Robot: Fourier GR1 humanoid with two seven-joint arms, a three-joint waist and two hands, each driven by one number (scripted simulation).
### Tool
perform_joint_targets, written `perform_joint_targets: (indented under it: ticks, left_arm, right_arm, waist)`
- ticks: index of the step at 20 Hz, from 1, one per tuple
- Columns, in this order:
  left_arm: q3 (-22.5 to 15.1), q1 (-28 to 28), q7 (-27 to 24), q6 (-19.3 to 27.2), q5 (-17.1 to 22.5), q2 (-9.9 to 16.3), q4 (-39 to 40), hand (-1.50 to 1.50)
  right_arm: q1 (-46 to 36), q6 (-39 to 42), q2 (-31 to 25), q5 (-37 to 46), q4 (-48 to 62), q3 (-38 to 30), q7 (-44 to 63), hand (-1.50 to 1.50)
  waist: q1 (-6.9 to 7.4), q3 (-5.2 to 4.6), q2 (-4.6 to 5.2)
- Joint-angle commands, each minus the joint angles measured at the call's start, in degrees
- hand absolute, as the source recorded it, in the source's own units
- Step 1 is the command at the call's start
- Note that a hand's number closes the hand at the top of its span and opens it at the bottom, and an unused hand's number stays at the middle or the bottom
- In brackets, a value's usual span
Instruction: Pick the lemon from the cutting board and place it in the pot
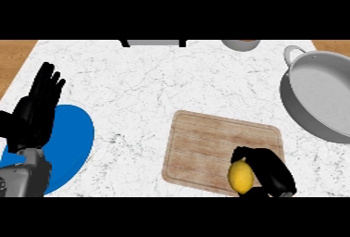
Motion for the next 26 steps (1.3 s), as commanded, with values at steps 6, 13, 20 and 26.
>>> perform_joint_targets:
  ticks: [6, 13, 20, 26]
  left_arm:
    - [1.43, 0.38, -0.43, -0.48, 0.51, 0.79, 1.52, 0.0]
    - [3.18, 0.77, 1.12, -1.18, 1.45, 2.61, 0.22, 0.0]
    - [2.44, -1.65, 1.71, -0.98, 1.53, 1.86, 1.15, 0.0]
    - [0.69, 0.42, -2.47, -1.88, 0.53, 0.04, 2.36, 0.0]
  right_arm:
    - [15.22, -0.28, -23.02, 1.14, -16.87, 10.09, -30.25, 1.5]
    - [25.47, -10.89, -23.26, -14.58, -29.94, -7.8, -35.33, 1.5]
    - [26.6, -11.92, -19.9, -34.67, -35.66, -26.75, -34.57, 1.5]
    - [21.63, -7.58, -22.02, -48.04, -29.42, -42.97, -32.35, 1.5]
  waist:
    - [-1.93, 0.13, -0.21]
    - [-2.65, 0.16, -0.29]
    - [-1.87, 0.14, 0.14]
    - [-0.32, 0.11, 0.28]
